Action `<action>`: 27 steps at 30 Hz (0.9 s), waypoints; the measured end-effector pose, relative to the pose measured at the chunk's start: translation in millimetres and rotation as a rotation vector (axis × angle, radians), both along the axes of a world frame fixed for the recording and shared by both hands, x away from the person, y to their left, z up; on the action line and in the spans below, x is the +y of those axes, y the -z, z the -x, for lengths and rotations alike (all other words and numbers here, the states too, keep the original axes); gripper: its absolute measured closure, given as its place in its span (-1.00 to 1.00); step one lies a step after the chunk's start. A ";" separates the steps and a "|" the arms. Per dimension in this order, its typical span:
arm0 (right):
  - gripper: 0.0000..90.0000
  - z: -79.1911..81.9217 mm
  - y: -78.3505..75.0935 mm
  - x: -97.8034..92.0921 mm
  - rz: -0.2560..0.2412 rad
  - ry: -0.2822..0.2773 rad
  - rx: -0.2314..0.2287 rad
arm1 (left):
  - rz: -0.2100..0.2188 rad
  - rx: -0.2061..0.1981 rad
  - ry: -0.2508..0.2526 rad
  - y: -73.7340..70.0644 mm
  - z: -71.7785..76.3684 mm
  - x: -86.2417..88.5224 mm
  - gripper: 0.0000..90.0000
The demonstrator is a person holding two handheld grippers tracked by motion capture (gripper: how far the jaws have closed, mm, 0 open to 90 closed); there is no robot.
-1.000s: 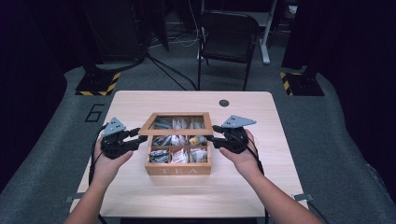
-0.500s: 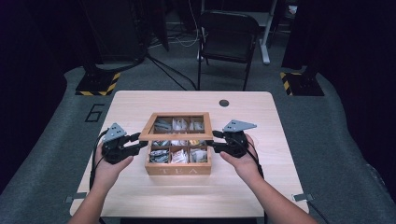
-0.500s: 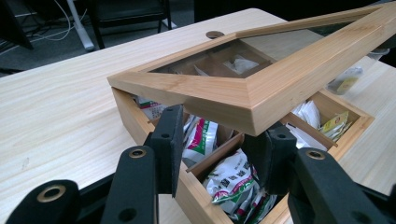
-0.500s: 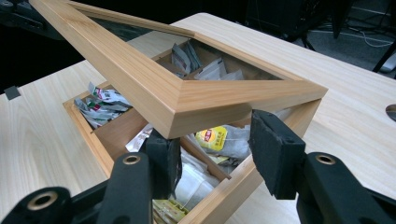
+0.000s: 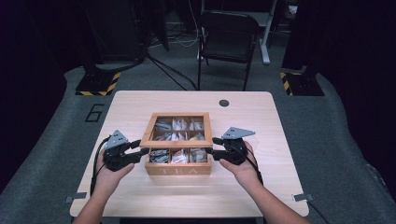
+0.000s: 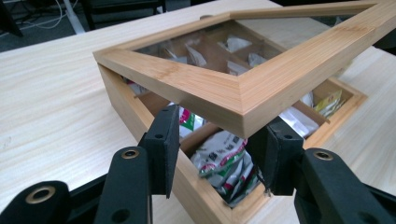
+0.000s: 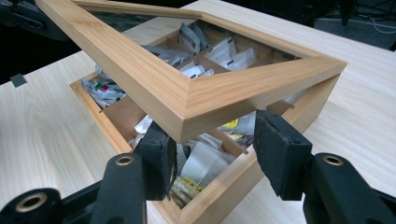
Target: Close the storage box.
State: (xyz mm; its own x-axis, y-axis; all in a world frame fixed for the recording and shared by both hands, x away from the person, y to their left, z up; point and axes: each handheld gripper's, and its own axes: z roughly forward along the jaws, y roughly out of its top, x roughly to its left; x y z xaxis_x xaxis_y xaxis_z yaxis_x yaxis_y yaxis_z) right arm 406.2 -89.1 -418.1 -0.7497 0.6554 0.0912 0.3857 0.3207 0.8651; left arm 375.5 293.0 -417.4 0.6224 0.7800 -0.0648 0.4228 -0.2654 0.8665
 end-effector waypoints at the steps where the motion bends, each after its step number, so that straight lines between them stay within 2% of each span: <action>1: 0.08 1.1 1.4 0.0 -0.003 0.001 0.008 | 0.004 0.001 -0.001 1.2 0.9 -0.1 0.18; 4: 0.03 2.6 6.1 0.6 -0.026 -0.004 0.035 | 0.007 0.015 0.004 4.1 3.5 -0.7 0.14; 10: -0.02 4.3 13.4 5.5 -0.025 -0.010 0.058 | 0.007 0.026 0.015 8.9 7.3 -0.7 0.06; 15: -0.02 6.7 16.4 6.2 -0.011 -0.008 0.057 | 0.019 0.032 0.019 13.0 10.8 -0.3 0.06; 18: -0.03 8.9 18.6 6.0 0.005 -0.008 0.052 | 0.010 0.028 0.024 17.0 12.1 0.1 0.06; 24: -0.04 12.6 26.0 7.0 0.045 -0.023 0.067 | -0.001 0.059 0.039 28.1 14.4 -1.0 0.06; 27: -0.04 14.2 29.8 7.5 0.056 -0.026 0.064 | -0.008 0.061 0.042 31.0 15.1 -1.5 0.06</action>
